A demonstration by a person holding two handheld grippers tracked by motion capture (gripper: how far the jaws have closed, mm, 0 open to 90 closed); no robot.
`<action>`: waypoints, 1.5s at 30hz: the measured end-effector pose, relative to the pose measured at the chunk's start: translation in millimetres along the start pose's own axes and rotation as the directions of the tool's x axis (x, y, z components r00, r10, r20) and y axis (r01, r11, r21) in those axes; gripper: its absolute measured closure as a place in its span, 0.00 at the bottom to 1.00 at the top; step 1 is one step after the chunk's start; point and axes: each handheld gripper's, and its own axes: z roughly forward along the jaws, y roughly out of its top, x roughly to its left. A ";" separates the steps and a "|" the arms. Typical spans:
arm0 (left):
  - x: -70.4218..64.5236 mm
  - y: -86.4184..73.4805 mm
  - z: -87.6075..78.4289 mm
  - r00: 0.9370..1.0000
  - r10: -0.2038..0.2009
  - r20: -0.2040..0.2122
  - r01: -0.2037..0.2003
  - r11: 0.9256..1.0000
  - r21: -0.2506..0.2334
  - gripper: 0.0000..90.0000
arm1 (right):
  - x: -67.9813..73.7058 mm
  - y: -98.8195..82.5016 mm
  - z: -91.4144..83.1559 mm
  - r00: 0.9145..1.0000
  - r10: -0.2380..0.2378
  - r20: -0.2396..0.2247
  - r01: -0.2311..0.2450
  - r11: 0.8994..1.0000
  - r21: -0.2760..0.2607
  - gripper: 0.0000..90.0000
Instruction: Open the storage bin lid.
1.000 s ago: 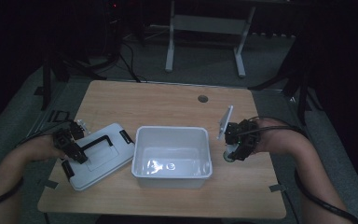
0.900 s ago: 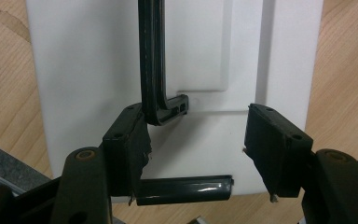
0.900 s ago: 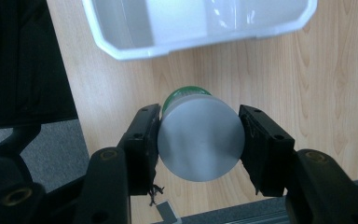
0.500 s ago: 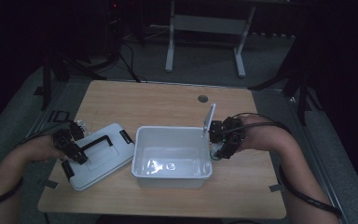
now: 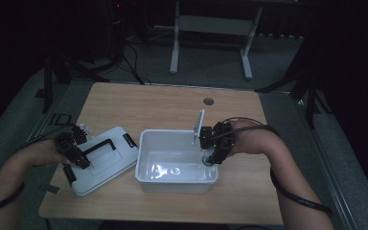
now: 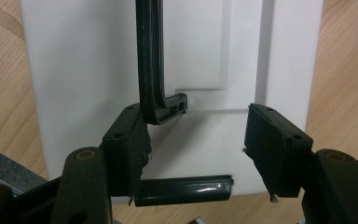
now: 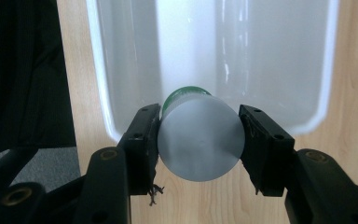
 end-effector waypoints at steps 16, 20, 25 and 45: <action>1.3 -2.4 1.9 1.000 -0.001 0.002 0.001 1.000 0.004 0.44 | 0.5 21.2 64.7 0.997 -0.039 -0.064 0.042 0.998 0.045 0.56; 1.4 -2.8 1.5 1.000 0.001 -0.001 -0.001 1.000 0.000 0.44 | -1.1 24.7 78.5 0.996 -0.049 -0.068 0.053 0.997 0.049 0.56; 1.8 -3.2 2.3 1.000 -0.003 0.002 0.003 1.000 0.003 0.44 | -0.7 29.0 91.8 0.995 -0.056 -0.080 0.061 0.996 0.067 0.56; 2.5 -4.9 4.1 1.000 -0.002 -0.001 0.002 1.000 0.010 0.44 | -1.6 36.0 133.7 0.991 -0.057 -0.117 0.072 0.989 0.133 0.56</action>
